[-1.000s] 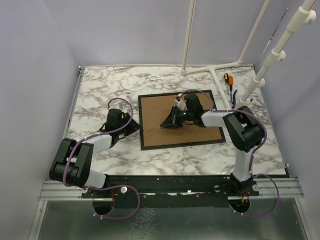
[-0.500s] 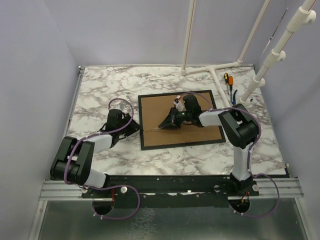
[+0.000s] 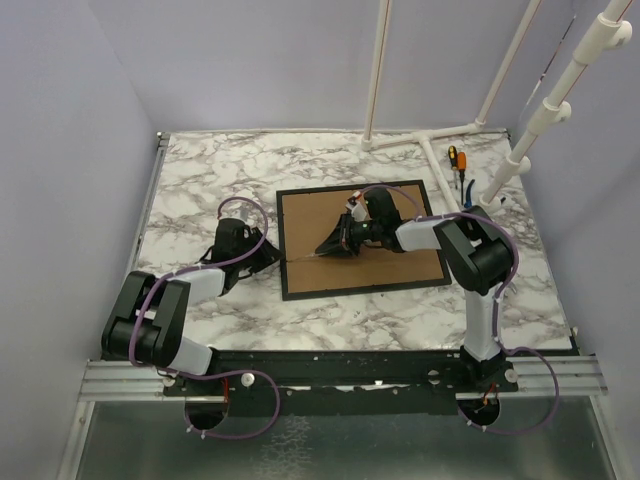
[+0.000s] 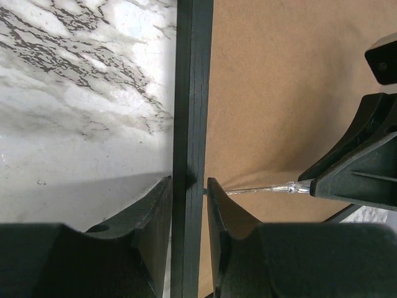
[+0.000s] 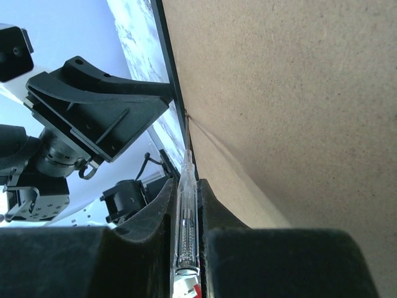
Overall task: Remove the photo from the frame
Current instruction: Release the photo frame item from the photo frame.
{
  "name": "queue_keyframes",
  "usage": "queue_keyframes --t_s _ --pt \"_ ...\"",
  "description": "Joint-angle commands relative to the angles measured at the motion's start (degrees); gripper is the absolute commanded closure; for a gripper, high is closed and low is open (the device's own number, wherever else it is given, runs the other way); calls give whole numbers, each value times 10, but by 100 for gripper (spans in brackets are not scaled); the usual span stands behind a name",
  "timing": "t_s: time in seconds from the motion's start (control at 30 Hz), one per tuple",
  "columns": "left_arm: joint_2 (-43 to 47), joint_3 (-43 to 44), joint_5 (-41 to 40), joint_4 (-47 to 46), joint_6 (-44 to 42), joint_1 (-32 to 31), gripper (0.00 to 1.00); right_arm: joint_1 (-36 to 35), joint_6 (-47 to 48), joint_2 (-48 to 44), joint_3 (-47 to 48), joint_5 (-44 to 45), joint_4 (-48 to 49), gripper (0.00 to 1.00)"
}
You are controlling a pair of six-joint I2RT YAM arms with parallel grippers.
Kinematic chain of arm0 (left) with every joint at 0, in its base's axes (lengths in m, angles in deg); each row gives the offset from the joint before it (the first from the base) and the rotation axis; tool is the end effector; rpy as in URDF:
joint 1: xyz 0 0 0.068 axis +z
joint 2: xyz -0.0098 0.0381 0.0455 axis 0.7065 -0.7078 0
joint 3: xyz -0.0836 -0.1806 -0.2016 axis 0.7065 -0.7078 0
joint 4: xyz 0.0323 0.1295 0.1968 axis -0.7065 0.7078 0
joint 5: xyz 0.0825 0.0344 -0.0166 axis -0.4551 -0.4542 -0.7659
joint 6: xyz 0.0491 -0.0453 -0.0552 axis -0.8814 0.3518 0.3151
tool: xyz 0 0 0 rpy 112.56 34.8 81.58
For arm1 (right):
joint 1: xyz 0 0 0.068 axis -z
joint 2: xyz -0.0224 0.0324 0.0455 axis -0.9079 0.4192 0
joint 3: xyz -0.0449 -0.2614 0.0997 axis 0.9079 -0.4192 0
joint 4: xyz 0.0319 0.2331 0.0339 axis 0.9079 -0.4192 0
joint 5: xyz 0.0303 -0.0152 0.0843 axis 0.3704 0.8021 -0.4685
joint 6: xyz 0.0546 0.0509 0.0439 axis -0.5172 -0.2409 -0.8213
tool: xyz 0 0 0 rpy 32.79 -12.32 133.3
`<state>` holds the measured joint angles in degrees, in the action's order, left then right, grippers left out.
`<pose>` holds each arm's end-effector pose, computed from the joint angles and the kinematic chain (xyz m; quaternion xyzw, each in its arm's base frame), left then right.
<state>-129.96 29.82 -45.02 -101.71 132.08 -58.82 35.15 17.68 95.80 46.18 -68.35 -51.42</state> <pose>0.2618 -0.0858 0.1470 -0.1659 0.8786 -0.3124 0.3210 0.3312 0.2561 0.1293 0.0452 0.8447 0.5325 0.0286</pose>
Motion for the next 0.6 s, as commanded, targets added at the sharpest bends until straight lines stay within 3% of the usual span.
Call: queue_keyframes --t_s 0.0,0.57 --pt "-9 -6 14 -16 1 3 71 -3 -8 21 8 8 -12 99" --pt "-32 -8 30 -36 8 2 80 -4 -11 33 22 2 -19 99"
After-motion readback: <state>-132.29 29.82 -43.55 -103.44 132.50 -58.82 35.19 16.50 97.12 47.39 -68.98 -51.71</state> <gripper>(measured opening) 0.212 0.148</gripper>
